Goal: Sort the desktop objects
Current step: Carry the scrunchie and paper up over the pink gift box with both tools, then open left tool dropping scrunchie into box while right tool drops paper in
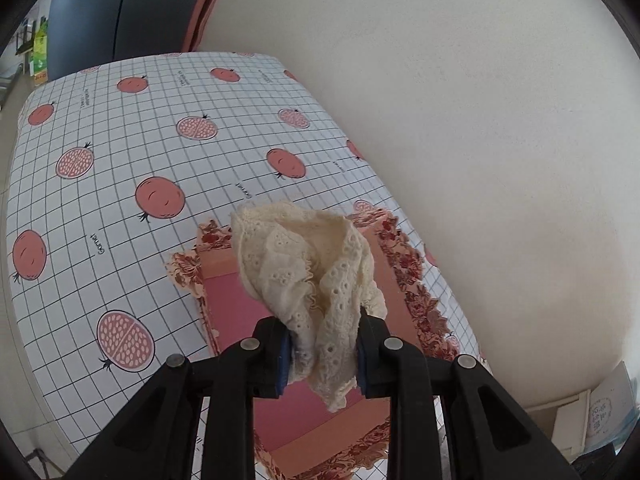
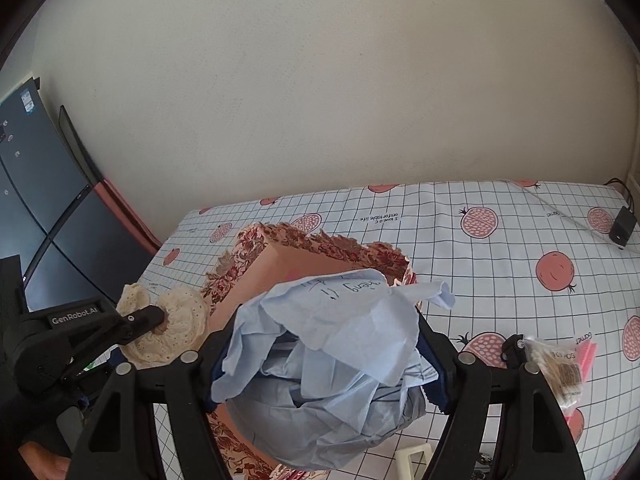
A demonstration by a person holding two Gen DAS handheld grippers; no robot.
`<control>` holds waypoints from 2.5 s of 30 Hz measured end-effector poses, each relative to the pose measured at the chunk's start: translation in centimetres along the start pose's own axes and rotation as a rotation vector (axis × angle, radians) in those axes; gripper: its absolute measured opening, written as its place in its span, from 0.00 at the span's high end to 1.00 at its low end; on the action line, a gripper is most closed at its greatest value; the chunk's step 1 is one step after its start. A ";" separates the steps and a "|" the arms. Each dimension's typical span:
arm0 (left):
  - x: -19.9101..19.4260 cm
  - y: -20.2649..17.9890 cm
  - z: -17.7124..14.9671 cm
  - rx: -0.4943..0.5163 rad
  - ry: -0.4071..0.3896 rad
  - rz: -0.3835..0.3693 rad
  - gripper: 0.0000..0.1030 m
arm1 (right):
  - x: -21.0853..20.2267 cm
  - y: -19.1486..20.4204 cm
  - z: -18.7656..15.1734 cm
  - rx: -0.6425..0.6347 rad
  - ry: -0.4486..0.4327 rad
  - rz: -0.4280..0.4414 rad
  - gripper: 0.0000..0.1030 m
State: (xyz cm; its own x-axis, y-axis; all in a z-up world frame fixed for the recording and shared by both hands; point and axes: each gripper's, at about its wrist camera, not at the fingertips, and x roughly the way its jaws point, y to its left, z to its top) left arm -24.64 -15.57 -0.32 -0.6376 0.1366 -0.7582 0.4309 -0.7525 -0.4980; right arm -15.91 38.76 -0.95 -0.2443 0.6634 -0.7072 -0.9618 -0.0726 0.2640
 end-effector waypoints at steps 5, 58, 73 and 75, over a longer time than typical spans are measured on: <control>0.8 1.0 0.0 -0.029 0.010 0.024 0.75 | 1.6 0.8 -0.6 -0.021 0.034 0.000 0.25; 2.7 2.2 -1.3 -0.125 0.110 0.077 0.41 | 2.8 1.8 -2.0 -0.029 0.073 0.033 0.17; 2.9 1.5 -1.4 -0.110 0.131 0.055 0.26 | 3.0 1.3 -2.0 -0.018 0.067 -0.035 0.00; 2.9 1.4 -1.4 -0.109 0.133 0.053 0.25 | 3.0 1.3 -1.9 -0.016 0.066 -0.035 0.00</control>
State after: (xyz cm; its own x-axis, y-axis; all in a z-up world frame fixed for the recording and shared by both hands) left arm -24.95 -15.33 -3.80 -0.5252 0.1884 -0.8299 0.5331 -0.6873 -0.4934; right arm -18.13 39.22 -3.99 -0.2176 0.6151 -0.7578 -0.9716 -0.0625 0.2283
